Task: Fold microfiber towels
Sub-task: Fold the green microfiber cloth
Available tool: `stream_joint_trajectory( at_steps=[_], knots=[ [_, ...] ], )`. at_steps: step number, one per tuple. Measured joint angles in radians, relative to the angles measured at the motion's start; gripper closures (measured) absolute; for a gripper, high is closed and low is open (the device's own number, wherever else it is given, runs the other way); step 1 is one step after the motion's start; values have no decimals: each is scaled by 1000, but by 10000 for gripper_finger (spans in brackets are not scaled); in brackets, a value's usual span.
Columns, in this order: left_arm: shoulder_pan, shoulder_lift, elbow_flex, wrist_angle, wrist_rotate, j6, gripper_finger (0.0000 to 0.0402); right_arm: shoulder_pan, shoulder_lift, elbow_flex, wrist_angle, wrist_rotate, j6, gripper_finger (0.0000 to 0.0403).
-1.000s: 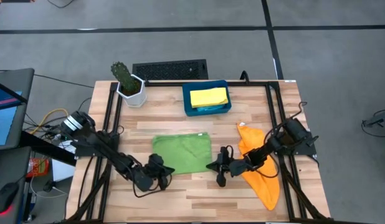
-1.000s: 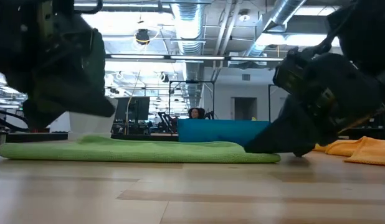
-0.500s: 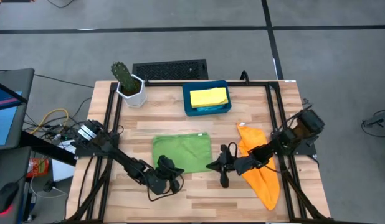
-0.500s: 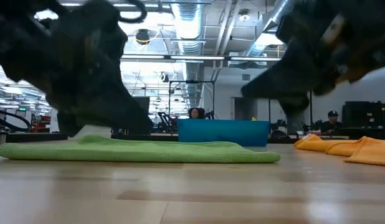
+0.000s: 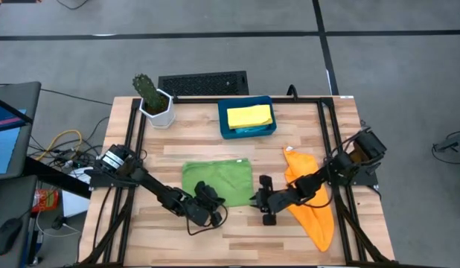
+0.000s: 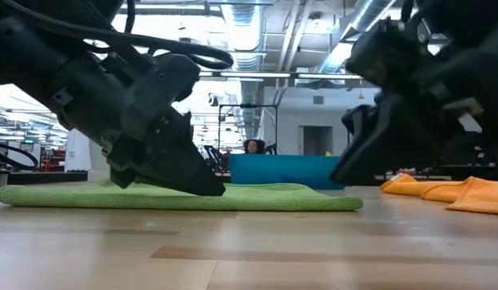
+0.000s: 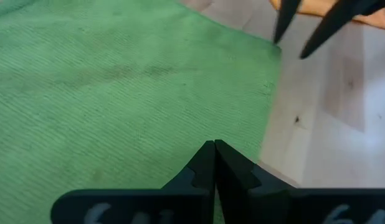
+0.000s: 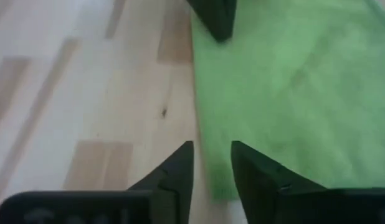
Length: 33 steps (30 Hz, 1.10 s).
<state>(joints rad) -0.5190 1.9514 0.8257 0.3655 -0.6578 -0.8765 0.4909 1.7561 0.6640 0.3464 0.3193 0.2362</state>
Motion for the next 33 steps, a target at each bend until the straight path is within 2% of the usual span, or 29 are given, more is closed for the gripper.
stream_joint_trajectory(
  at_steps=[4, 9, 12, 19, 22, 25, 28, 33],
  knots=[
    [2, 0, 0, -6, 26, 0, 401, -4, 42, 0, -22, -7, 31, 251],
    [2, 0, 0, -8, 40, 0, 401, 0, 75, 3, -22, 10, 35, 248],
    [3, 0, 0, -9, 52, 0, 401, -5, 65, 3, -33, 4, 49, 268],
    [3, -1, 0, -14, 56, 1, 401, -8, 18, -2, -66, -7, 46, 358],
    [3, -27, -2, -16, 94, 0, 401, -7, -1, -2, -67, -10, 44, 387],
    [3, -77, -2, -16, 111, 4, 401, -7, -17, -2, -69, -10, 43, 391],
    [-3, -114, -1, -5, 85, 9, 401, -9, -35, -2, -66, -9, 43, 375],
    [-12, -89, 0, -11, 81, 25, 401, -16, -41, 36, -74, -27, -32, 370]
  ],
)
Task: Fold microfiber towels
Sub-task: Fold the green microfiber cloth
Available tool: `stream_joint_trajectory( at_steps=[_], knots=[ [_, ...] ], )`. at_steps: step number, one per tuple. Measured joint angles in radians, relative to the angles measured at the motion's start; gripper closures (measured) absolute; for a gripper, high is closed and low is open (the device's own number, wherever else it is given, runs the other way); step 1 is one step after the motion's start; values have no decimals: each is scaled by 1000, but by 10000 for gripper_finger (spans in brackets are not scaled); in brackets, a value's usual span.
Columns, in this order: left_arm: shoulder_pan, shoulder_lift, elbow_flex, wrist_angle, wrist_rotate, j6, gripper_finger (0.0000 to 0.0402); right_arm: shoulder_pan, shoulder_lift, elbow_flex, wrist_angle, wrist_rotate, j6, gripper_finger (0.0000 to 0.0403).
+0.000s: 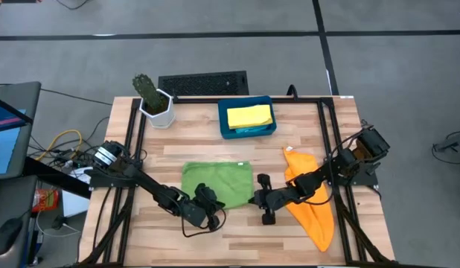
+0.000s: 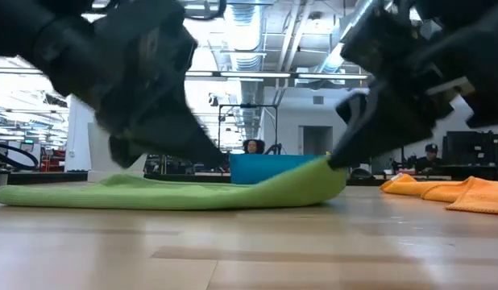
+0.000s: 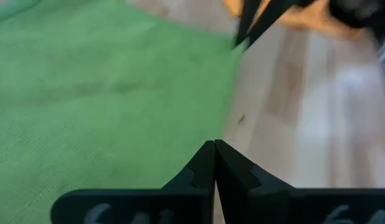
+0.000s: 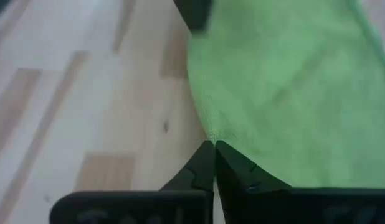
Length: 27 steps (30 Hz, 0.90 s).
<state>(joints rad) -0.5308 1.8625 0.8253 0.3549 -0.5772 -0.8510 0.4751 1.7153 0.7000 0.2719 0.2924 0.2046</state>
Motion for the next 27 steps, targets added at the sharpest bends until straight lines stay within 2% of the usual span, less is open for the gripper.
stream_joint_trajectory(
  at_steps=[6, 10, 18, 27],
  knots=[
    [4, 22, 0, 2, -22, -6, 401, -5, 8, 84, -24, -10, -143, 381],
    [3, 22, 0, -2, -41, 6, 401, -28, 8, 114, -39, -10, -179, 376],
    [1, 37, -1, 23, -30, -10, 401, -92, 8, 122, -29, -86, -189, 379],
    [-6, 37, 0, 27, -31, -17, 401, -96, 8, 122, 17, -122, -190, 377]
  ],
)
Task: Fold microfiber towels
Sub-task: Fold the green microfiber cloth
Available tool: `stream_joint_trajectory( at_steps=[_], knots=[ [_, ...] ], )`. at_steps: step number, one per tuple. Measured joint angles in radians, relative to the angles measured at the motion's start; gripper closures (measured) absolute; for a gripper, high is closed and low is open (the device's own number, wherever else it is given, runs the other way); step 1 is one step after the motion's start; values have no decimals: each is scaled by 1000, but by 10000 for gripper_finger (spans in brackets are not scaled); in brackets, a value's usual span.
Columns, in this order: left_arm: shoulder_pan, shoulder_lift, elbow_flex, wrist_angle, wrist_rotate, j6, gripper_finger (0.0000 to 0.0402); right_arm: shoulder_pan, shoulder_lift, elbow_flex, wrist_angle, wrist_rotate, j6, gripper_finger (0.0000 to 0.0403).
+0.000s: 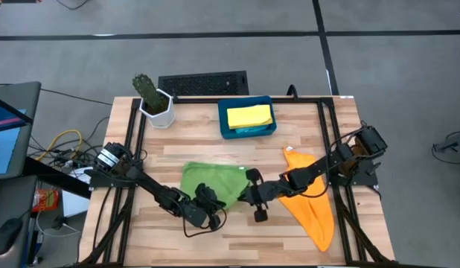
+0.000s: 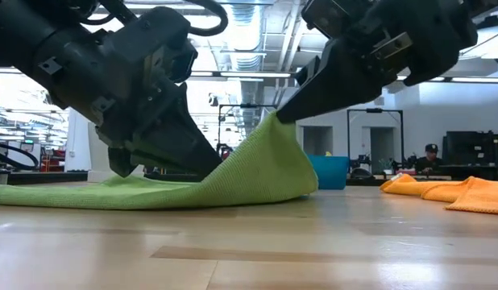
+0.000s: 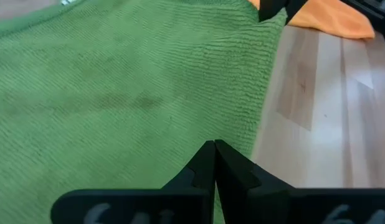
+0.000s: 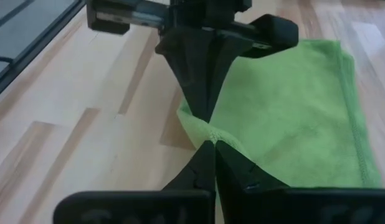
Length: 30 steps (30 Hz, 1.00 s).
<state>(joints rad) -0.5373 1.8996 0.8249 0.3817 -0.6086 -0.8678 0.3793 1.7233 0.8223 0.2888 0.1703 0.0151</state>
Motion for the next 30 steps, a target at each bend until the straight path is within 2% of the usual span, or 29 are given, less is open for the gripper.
stream_joint_trajectory(
  at_steps=[10, 17, 21, 23, 26, 30],
  knots=[
    [2, 0, 0, 0, -2, 35, 401, -2, 0, 0, 11, 5, 3, 375],
    [42, 4, 0, 0, 7, 80, 401, 0, 0, 0, 11, 14, 10, 380],
    [70, 68, 4, 117, 92, 112, 401, 7, 0, 0, 9, 14, 11, 377],
    [77, 117, 31, 153, 140, 117, 402, 7, 0, -1, -5, 14, 11, 376],
    [82, 162, 91, 152, 137, 130, 402, 6, 0, -1, -15, 14, 14, 377],
    [110, 186, 175, 60, 159, 237, 402, 13, 0, -1, -27, 14, 22, 379]
  ],
)
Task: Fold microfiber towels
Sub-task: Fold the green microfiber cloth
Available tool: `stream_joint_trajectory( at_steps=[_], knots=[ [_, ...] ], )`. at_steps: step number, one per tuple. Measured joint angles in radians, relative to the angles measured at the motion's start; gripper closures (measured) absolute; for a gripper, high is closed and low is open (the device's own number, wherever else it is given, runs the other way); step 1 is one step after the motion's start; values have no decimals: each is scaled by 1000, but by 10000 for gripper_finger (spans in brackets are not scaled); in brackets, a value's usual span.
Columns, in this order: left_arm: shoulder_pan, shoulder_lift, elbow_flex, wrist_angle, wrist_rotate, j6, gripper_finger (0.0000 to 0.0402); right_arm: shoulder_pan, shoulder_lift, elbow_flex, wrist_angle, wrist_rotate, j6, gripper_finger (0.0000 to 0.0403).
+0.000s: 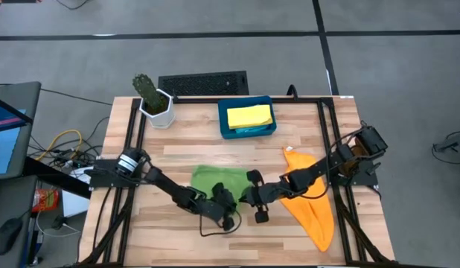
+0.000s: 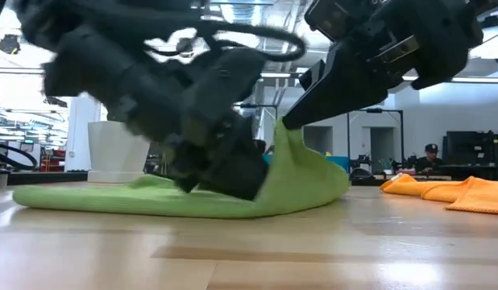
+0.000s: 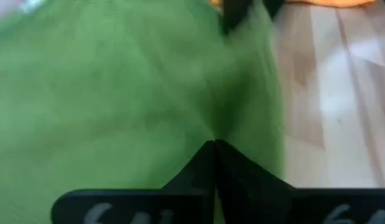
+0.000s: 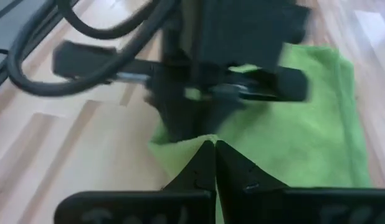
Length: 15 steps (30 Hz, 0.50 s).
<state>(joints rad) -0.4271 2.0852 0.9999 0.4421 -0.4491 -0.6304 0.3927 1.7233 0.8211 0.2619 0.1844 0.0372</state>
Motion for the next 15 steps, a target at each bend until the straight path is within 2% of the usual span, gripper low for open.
stream_joint_trajectory(
  at_steps=[5, 8, 15],
  knots=[
    [67, 17, 44, -32, 20, 97, 402, 19, 0, 0, -8, 0, 24, 376],
    [104, 5, 44, -48, 80, 108, 402, 35, 0, 0, -8, 0, 24, 377],
    [113, -156, 43, -220, 113, 162, 402, 47, 0, 0, 6, 0, 19, 378]
  ],
)
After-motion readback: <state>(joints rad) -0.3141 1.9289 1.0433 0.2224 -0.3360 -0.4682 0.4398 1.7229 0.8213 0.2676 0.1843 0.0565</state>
